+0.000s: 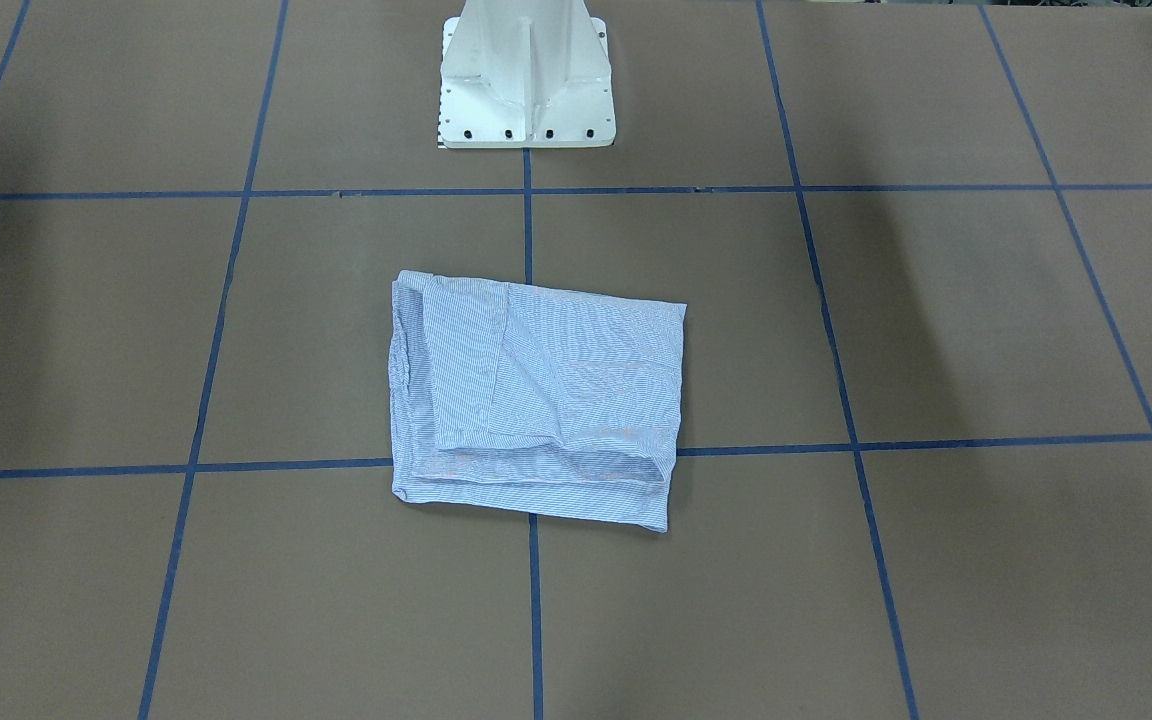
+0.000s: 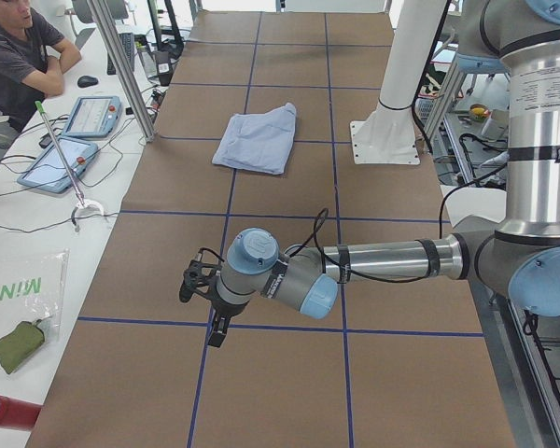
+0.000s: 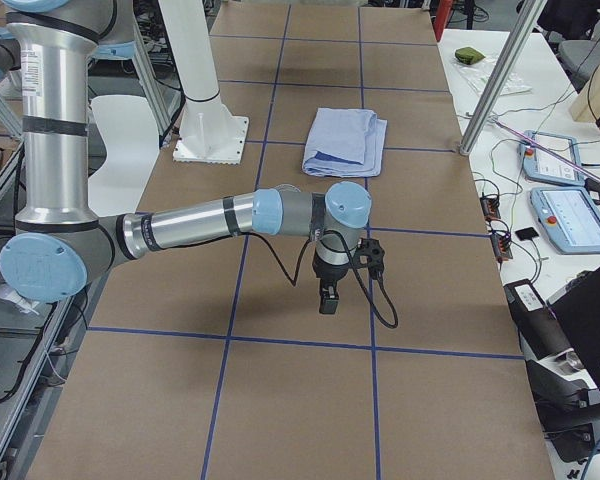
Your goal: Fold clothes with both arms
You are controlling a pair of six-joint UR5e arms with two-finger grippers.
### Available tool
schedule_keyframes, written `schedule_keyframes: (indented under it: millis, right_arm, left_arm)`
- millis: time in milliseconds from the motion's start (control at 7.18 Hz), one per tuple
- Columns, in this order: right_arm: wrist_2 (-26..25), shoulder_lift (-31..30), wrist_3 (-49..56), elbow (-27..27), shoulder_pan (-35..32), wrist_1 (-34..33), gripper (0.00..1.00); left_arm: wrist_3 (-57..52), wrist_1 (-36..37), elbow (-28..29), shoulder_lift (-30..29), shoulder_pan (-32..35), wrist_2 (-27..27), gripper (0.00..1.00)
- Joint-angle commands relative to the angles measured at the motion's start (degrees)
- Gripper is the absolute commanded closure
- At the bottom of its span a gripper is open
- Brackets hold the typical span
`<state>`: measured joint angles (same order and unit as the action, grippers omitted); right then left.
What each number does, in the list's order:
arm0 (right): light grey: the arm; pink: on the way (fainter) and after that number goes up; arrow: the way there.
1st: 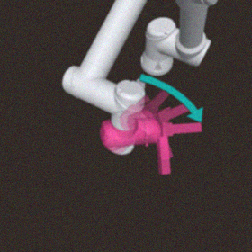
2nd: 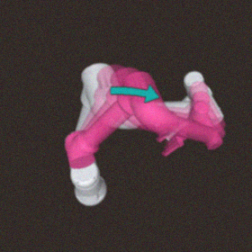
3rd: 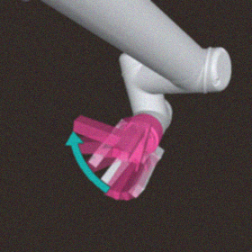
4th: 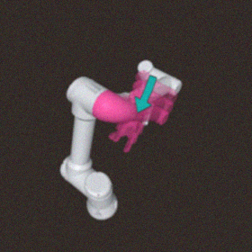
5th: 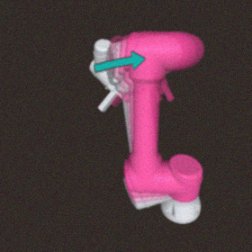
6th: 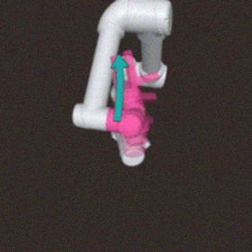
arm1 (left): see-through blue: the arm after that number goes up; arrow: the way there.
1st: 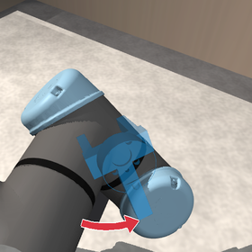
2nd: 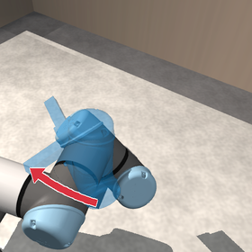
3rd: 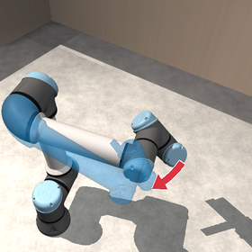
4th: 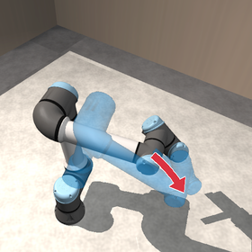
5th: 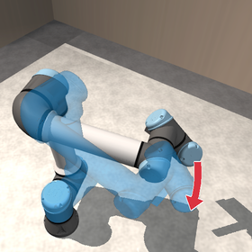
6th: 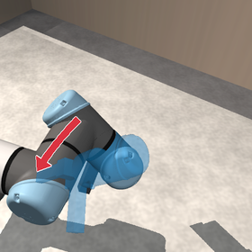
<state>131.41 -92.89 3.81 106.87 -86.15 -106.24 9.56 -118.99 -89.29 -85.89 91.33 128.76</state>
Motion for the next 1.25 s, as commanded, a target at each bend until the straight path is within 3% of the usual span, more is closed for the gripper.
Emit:
schedule_keyframes:
  millis: [0, 557, 835, 1113]
  right_arm:
    - [3.75, 0.17, -0.2, -0.17, -1.56, -0.02, 0.0]
    - [3.85, 0.08, -0.64, -0.35, -1.56, -0.46, 0.0]
    - [5.94, -0.62, -0.73, -0.43, -1.56, -0.54, 0.0]
    - [6.66, -0.62, -0.73, -0.44, -1.74, -0.46, 0.0]
  left_arm:
    - [0.02, 12.04, -0.36, -3.74, -0.98, 0.35, 0.01]
    - [-2.94, 25.98, -6.85, -3.24, -1.06, 0.53, 0.01]
    - [-15.75, 26.26, -4.59, -1.3, -1.06, 0.62, 0.01]
    - [-17.9, 25.65, -2.56, -0.95, -1.06, 0.71, 0.01]
